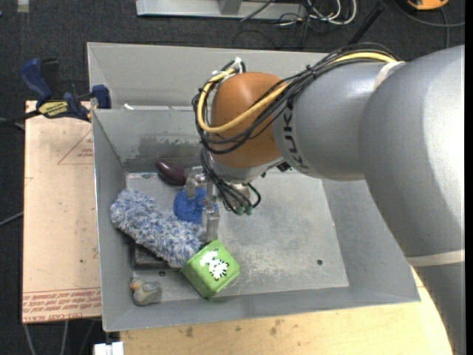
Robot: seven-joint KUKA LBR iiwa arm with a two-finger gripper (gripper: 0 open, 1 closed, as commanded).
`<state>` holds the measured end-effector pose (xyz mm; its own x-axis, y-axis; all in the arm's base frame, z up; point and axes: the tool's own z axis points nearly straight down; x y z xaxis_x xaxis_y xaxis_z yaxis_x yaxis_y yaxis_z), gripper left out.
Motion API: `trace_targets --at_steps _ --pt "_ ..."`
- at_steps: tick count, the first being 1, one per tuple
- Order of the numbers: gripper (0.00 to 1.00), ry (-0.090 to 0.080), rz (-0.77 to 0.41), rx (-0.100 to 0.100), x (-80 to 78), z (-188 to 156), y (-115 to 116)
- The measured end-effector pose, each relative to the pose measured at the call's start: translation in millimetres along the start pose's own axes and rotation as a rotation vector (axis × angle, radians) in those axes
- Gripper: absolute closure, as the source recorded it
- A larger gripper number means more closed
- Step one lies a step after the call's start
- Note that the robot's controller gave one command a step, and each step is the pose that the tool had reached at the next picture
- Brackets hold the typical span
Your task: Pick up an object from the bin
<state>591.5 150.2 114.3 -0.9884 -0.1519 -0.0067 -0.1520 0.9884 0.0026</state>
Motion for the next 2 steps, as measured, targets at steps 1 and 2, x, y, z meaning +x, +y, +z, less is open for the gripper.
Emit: trace_targets --at_steps 1,2 --pt "1.00 -0.005 0.043 0.000 -17.8 40.2 9.6" --pt "1.00 -0.005 0.043 0.000 -17.8 40.2 9.6"
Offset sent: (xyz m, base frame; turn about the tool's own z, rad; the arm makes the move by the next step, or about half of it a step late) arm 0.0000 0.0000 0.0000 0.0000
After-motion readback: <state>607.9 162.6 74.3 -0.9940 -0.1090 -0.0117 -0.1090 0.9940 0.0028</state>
